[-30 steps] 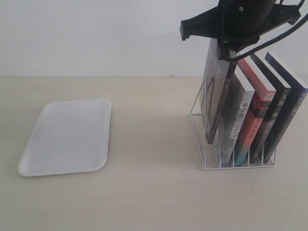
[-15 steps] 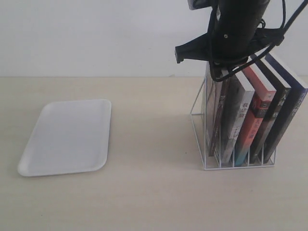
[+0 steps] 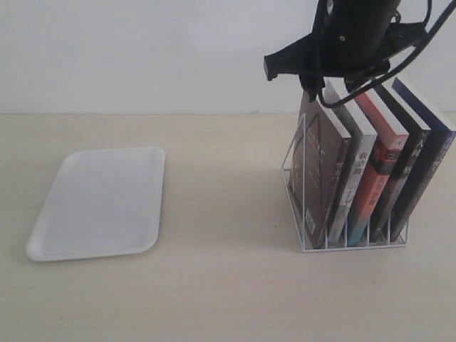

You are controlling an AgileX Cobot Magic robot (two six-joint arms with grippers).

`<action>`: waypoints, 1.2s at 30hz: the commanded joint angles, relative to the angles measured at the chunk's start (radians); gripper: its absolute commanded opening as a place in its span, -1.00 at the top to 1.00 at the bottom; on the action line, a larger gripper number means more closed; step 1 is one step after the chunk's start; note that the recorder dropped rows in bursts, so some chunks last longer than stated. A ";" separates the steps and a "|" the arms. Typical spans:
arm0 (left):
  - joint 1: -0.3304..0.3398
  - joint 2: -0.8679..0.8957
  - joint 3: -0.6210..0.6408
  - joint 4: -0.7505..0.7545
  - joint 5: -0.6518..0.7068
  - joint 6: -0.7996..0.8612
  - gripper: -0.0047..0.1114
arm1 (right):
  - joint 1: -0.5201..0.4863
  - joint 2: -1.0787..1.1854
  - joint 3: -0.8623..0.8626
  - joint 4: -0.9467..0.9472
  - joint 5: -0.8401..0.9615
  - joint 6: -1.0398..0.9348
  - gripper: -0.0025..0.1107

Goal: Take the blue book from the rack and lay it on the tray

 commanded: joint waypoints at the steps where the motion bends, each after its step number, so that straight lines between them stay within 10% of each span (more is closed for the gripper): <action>1: 0.003 -0.003 0.003 0.000 -0.006 -0.008 0.84 | -0.001 -0.073 -0.081 -0.028 0.049 -0.029 0.05; 36: 0.003 -0.003 0.003 0.000 -0.006 -0.008 0.84 | -0.121 -0.060 -0.047 0.010 0.137 -0.171 0.05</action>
